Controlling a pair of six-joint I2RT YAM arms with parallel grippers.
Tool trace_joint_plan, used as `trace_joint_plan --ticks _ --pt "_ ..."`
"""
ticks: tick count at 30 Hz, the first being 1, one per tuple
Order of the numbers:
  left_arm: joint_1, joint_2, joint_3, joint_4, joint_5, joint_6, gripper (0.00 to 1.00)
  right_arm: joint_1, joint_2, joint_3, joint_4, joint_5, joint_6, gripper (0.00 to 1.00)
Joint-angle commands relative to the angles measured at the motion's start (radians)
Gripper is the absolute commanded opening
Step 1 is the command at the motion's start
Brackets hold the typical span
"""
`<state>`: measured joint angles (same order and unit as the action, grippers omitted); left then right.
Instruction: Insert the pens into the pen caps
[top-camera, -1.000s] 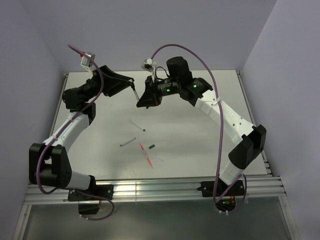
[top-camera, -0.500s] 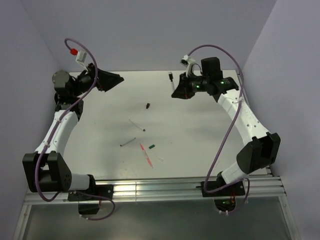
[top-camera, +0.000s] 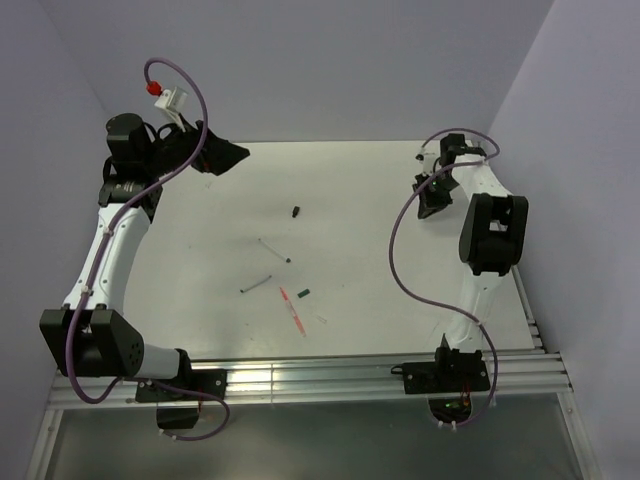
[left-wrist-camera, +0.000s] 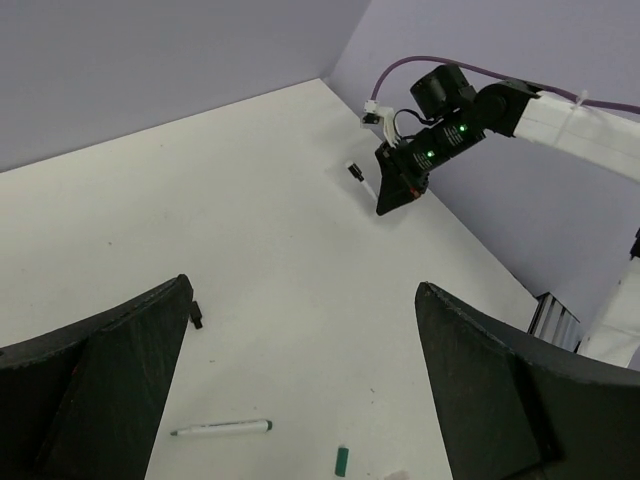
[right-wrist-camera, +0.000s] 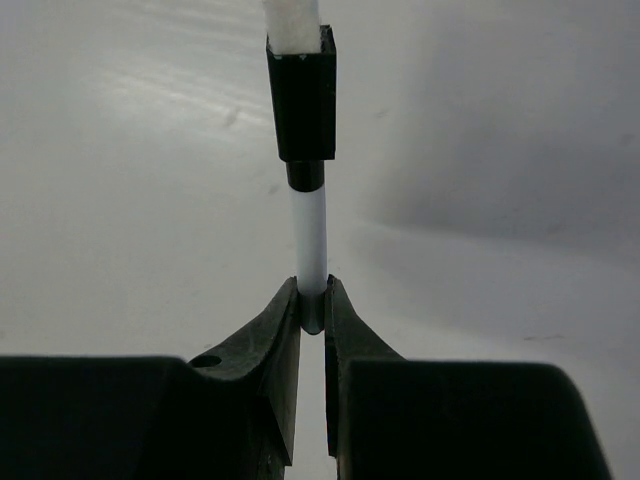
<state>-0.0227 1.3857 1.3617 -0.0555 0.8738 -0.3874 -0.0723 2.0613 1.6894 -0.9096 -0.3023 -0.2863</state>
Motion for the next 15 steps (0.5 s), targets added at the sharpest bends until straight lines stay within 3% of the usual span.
trace_joint_plan --ticks 1,6,15 --pt "-0.006 0.001 -0.007 -0.01 -0.049 0.002 0.99 -0.03 0.061 0.157 -0.075 0.094 -0.042 0.0" --pt "-0.008 0.007 -0.027 -0.023 -0.041 0.031 0.99 -0.046 0.201 0.282 -0.117 0.147 -0.033 0.0" --pt "-0.006 0.021 -0.009 -0.067 -0.055 0.056 1.0 -0.076 0.22 0.19 -0.121 0.161 -0.022 0.0"
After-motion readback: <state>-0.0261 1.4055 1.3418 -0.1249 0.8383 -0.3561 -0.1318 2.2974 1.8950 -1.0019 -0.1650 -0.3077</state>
